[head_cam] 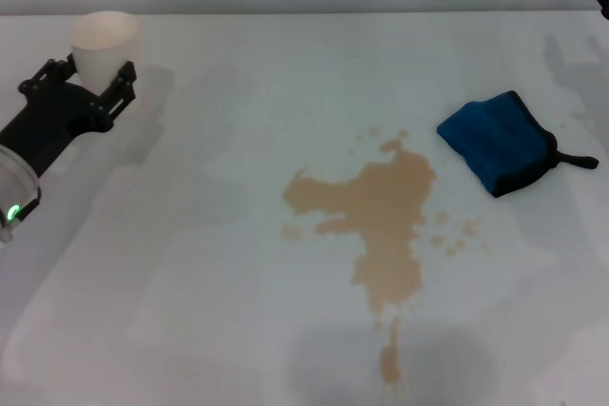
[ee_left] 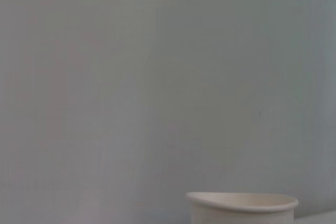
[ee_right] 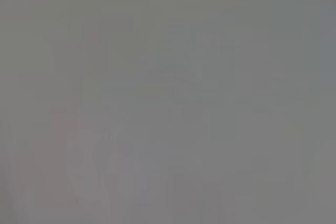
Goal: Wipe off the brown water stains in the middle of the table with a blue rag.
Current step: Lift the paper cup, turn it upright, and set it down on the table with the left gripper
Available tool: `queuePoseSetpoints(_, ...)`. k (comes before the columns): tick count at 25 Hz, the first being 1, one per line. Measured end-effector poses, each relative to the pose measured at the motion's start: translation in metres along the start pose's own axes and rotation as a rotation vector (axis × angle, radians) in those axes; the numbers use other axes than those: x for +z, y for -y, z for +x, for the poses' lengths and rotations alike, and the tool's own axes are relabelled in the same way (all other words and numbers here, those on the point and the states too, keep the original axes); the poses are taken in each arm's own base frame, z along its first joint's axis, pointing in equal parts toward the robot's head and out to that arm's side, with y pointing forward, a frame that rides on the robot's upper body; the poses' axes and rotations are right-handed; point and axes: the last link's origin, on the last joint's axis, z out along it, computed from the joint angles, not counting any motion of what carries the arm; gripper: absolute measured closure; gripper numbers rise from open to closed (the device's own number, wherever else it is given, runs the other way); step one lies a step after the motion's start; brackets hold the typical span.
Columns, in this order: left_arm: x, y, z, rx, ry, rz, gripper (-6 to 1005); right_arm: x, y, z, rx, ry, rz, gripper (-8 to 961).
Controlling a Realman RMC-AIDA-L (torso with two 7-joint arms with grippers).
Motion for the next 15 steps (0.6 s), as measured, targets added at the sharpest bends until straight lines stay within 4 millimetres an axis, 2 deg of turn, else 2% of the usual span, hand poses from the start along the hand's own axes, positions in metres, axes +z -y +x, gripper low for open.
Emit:
queuePoseSetpoints(8,0.01,-0.005,-0.009,-0.039,0.061,0.051,324,-0.001,0.0,0.001,0.001,-0.004,0.001,257)
queuePoseSetpoints(15,0.009,-0.005,-0.017,-0.059,0.1,0.07,324,0.0,0.0,0.0,0.0,0.0,0.0,257)
